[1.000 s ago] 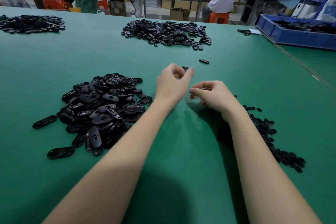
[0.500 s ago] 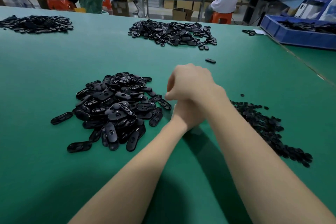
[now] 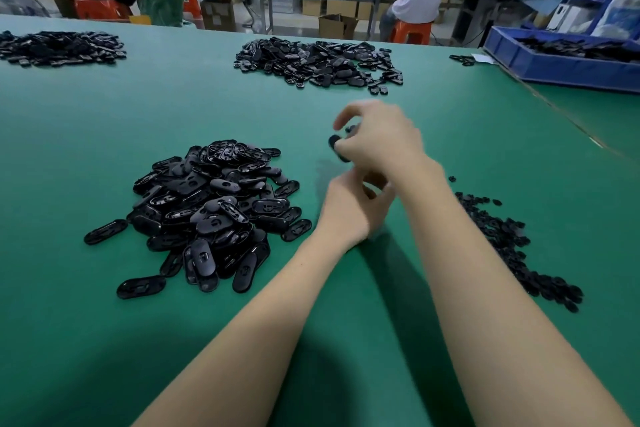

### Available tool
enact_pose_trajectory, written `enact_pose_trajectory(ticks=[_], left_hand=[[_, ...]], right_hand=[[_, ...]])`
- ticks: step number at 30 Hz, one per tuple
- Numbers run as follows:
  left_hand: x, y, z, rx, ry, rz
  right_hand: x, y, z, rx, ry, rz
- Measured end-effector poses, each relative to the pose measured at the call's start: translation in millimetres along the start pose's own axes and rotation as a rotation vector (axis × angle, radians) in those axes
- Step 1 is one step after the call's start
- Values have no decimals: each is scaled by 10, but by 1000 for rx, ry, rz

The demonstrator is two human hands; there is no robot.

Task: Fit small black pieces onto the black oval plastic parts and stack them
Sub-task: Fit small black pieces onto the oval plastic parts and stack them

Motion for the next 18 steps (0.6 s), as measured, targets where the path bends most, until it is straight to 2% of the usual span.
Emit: enact_pose_trajectory(ticks=[4, 6, 9, 11, 18], left_hand=[[-1, 99, 1, -41, -12, 76], [8, 140, -4, -79, -4, 110], [23, 175, 46, -112, -31, 110], [49, 179, 40, -183, -15, 85], [50, 81, -146, -419, 151, -33]], right_hand=[[-115, 264, 643, 437, -114, 129], [-146, 249, 913, 559, -198, 141], [-160, 69, 1089, 418, -215, -40], [-206, -59, 1087, 435, -195, -169], [-243, -82, 1002, 475, -140, -231]])
Point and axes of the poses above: each hand's wrist, its own x-axis towards the middle knuckle, its own y-axis out of the back of the hand, z = x × y, the point moved 10 cm from there along x, towards the middle knuckle, and after that the axes turned 2 degrees about -x, right-handed, at the moved point
